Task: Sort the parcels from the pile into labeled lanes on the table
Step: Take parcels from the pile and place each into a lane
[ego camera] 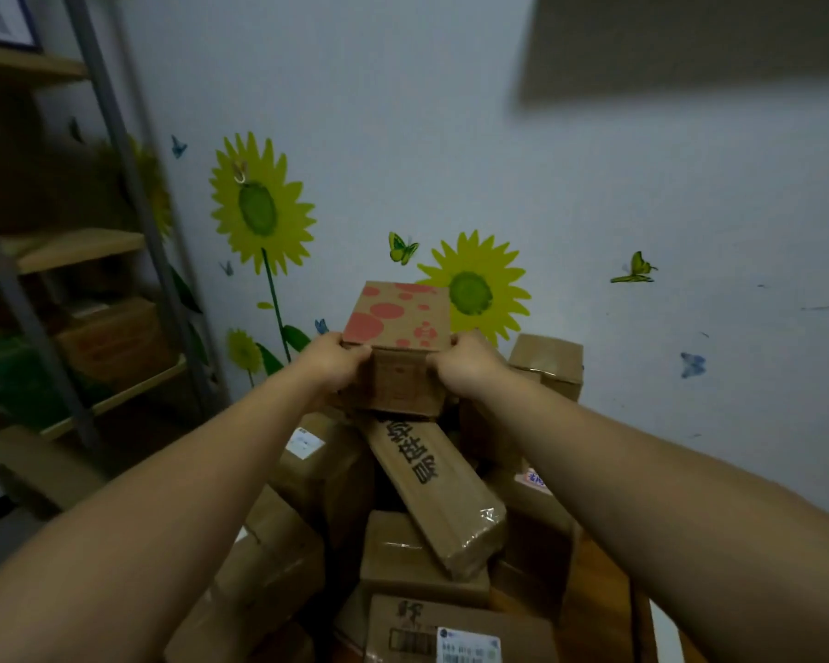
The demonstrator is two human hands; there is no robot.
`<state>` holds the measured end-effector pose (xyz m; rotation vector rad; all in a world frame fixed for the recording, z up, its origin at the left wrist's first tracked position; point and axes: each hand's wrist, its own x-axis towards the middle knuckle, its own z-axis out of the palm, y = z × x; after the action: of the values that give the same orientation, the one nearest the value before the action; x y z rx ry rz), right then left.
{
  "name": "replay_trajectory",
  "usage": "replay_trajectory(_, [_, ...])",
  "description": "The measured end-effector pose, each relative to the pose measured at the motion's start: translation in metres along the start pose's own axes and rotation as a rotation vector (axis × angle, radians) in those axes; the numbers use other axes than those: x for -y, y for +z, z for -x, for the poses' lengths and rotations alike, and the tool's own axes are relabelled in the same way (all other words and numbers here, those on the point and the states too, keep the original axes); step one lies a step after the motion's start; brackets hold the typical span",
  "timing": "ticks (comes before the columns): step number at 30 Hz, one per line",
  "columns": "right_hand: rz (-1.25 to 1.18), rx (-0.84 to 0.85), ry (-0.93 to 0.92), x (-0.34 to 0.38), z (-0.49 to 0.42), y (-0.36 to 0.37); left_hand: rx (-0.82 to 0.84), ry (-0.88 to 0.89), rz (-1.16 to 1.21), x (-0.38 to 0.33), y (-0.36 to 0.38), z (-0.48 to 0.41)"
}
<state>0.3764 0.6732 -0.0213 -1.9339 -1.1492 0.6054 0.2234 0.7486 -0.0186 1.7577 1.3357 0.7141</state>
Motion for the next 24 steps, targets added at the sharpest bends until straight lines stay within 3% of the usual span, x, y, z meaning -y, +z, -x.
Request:
replay_trajectory(5, [-0.181,-0.275,-0.036,0.012,0.034,0.000,-0.006,0.063,0.352,0.005,-0.016,0.022])
replay_trajectory(7, [-0.216,-0.347,-0.041,0.012,0.052,0.001,-0.005,0.120,0.392,0.008,-0.023,0.032])
replay_trajectory(13, [-0.085,-0.314,-0.016,-0.002,0.121,-0.015,0.299,0.209,0.455,0.005,-0.019,0.069])
replay_trajectory(24, [-0.601,-0.418,0.200,-0.030,0.243,-0.106,0.619,0.161,0.626,-0.054,0.035,0.156])
